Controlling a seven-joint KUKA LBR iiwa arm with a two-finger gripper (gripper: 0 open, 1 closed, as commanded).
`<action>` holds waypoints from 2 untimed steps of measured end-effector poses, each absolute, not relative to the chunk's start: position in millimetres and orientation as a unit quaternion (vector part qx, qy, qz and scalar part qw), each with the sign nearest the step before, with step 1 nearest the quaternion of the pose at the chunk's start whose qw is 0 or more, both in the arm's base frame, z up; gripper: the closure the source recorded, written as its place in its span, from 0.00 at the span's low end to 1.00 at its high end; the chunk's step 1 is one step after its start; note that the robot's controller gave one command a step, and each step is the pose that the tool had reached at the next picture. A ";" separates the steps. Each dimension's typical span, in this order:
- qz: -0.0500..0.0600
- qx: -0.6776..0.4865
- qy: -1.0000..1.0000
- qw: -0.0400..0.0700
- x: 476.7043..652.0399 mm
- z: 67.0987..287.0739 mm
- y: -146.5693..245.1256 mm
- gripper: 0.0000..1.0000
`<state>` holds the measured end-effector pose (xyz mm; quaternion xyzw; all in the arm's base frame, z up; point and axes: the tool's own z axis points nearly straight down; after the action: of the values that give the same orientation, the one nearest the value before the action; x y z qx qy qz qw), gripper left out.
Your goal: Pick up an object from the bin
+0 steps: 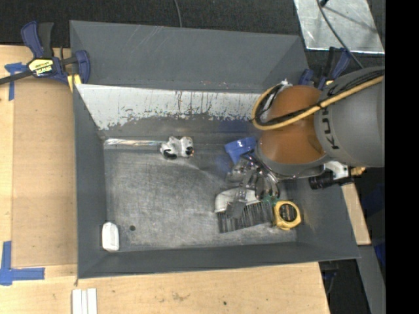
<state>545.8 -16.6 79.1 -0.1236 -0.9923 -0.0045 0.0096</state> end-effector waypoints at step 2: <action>0.000 -0.140 -0.990 0.000 525.6 149.5 -4.7 1.00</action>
Offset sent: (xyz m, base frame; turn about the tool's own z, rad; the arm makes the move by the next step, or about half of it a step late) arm -0.0176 0.0093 0.0785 0.0325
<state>525.6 -4.7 149.5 -0.1397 -0.9902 -0.0003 0.0001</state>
